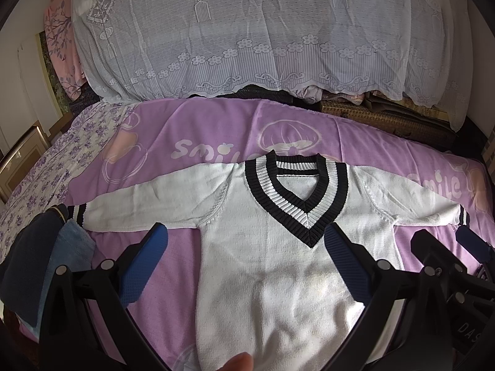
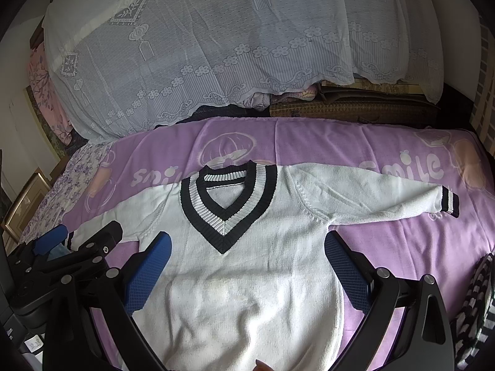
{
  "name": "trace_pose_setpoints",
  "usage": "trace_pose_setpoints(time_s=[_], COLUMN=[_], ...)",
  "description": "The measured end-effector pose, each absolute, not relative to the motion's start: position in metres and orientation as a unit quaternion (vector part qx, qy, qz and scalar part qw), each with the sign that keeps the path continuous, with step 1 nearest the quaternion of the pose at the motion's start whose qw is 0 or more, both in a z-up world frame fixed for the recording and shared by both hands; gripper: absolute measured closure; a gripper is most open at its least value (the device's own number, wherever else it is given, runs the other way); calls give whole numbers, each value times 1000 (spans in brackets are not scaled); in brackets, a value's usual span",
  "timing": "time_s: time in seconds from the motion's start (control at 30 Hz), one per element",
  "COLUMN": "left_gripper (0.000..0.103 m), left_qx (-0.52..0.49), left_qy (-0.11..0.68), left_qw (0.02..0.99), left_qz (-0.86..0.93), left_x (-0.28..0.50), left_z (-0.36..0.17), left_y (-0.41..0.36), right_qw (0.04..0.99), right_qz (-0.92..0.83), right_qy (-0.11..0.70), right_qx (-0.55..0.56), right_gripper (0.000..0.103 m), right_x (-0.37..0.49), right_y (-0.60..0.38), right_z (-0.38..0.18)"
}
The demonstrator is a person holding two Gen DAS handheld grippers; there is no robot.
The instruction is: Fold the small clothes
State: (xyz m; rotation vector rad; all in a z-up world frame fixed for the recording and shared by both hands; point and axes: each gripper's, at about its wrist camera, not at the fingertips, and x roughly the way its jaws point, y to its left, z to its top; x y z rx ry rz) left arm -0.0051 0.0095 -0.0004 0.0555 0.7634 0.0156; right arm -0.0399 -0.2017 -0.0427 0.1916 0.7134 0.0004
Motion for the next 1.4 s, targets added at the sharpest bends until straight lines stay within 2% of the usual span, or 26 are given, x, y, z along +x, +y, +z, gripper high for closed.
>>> trace_pose_setpoints(time_s=[0.43,0.7,0.97,1.2,1.33,1.4], left_gripper=[4,4,4,4,4,4], left_qx=[25,33,59,77,98,91], left_qy=[375,406,454,503,526,511], left_qw=[927,913,888,859,842,852], left_qz=[7,-9,-37,-58,-64,-69], left_x=[-6,20,50,39,21,7], left_z=[-1,-27,-86,-144,-178,-178], left_y=[10,0,-20,-21,-19,-13], right_qw=[933,920,879,835,845,854], right_qz=[1,-7,-55,-54,-49,-43], right_qy=[348,382,461,532,526,516], right_qx=[95,88,112,130,88,58], right_gripper=[3,3,3,3,3,3], right_x=[-40,-16,20,20,-4,-19], right_y=[-203,-208,-250,-261,-252,-246], right_z=[-45,-61,-132,-201,-214,-216])
